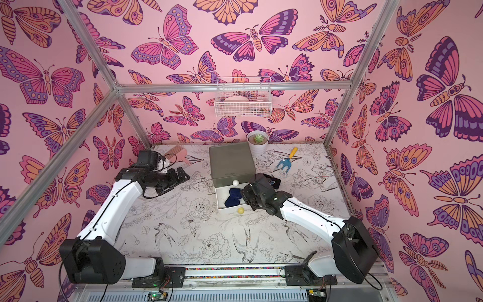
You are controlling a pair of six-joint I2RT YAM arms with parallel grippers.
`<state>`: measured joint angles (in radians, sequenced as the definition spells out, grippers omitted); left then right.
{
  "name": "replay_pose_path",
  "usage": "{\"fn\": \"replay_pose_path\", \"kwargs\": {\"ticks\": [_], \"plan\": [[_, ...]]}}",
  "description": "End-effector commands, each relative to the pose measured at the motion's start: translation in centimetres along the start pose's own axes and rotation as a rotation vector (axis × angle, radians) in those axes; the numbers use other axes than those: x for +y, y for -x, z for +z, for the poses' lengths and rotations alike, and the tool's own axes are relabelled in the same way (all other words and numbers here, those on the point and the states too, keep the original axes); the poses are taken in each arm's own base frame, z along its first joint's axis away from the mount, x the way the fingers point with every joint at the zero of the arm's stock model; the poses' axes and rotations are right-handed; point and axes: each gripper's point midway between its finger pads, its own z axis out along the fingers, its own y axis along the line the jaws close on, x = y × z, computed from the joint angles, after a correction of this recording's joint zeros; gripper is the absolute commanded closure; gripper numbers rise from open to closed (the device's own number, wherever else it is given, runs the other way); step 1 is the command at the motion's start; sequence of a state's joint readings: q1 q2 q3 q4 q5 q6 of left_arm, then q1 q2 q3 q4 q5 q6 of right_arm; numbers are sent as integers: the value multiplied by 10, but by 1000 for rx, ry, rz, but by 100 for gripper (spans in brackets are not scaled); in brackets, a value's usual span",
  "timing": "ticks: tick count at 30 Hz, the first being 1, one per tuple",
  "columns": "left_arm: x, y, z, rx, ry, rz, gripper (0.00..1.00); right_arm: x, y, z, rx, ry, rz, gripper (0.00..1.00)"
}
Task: Place the brooch boxes into the drawer by color
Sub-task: Adjust the brooch box in the drawer.
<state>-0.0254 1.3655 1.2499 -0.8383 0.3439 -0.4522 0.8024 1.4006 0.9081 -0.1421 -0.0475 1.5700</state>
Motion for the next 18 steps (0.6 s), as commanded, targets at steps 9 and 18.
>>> {"fn": "replay_pose_path", "kwargs": {"ticks": [9, 18], "plan": [[5, -4, -7, -7, -5, 12, 0, -4, -12, 12, 29, -63, 128, 100], [12, -4, -10, -12, -7, 0, 0, -8, -15, 21, 43, -88, 131, 100]]}}
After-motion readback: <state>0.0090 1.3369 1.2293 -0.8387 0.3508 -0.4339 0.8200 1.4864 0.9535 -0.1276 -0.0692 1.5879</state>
